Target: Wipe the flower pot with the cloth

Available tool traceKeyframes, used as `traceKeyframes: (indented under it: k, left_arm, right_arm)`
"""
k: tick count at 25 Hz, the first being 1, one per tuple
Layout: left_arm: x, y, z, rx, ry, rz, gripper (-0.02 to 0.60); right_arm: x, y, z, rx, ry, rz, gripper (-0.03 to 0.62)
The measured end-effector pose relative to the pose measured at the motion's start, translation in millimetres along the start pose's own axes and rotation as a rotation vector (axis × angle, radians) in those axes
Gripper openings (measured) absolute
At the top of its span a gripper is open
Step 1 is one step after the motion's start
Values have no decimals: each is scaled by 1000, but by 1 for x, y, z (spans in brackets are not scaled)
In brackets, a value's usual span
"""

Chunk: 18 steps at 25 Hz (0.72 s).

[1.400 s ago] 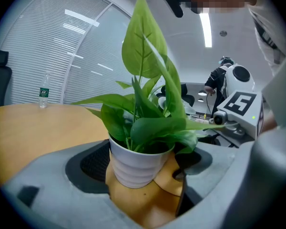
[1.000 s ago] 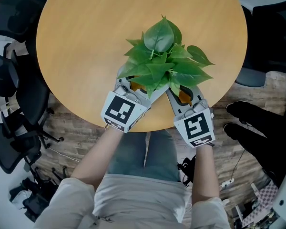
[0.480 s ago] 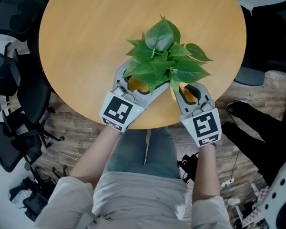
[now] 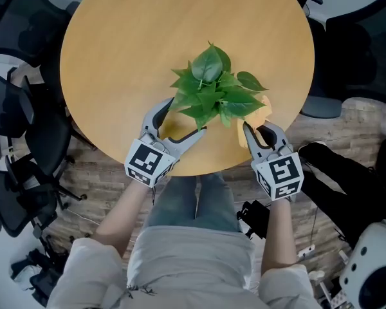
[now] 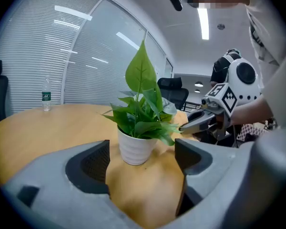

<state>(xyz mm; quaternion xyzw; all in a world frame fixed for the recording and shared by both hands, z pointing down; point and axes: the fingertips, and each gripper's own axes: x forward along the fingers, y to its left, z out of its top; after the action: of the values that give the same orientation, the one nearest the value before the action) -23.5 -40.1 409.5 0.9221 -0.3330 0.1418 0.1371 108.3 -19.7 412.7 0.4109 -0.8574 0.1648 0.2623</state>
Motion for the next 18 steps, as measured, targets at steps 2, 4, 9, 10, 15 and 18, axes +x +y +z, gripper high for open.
traceKeyframes:
  k: [2,4,9,10,15,18]
  left_arm:
    - [-10,-1,3,-16,8,-1,436]
    - [-19,-1,10,-31,9,3,433]
    - [-38,1,34,-56,-13,14,332]
    - [-42,1,40,-63,-20,21,307]
    - [-62,0,62,-78,-23,56,127]
    - [-68,-5,74,-68,-23,62,55]
  right_arm:
    - [-10,-1,4,1,3,-6,44]
    - [-20,-1,10,2,4,-12,44]
    - [-40,-4,23,23,9,-41,44]
    - [-45,-4,27,29,8,-48,44]
    - [-69,-1,54,29,-31,-60,44]
    - [-77,4,73,9,-65,-51,44]
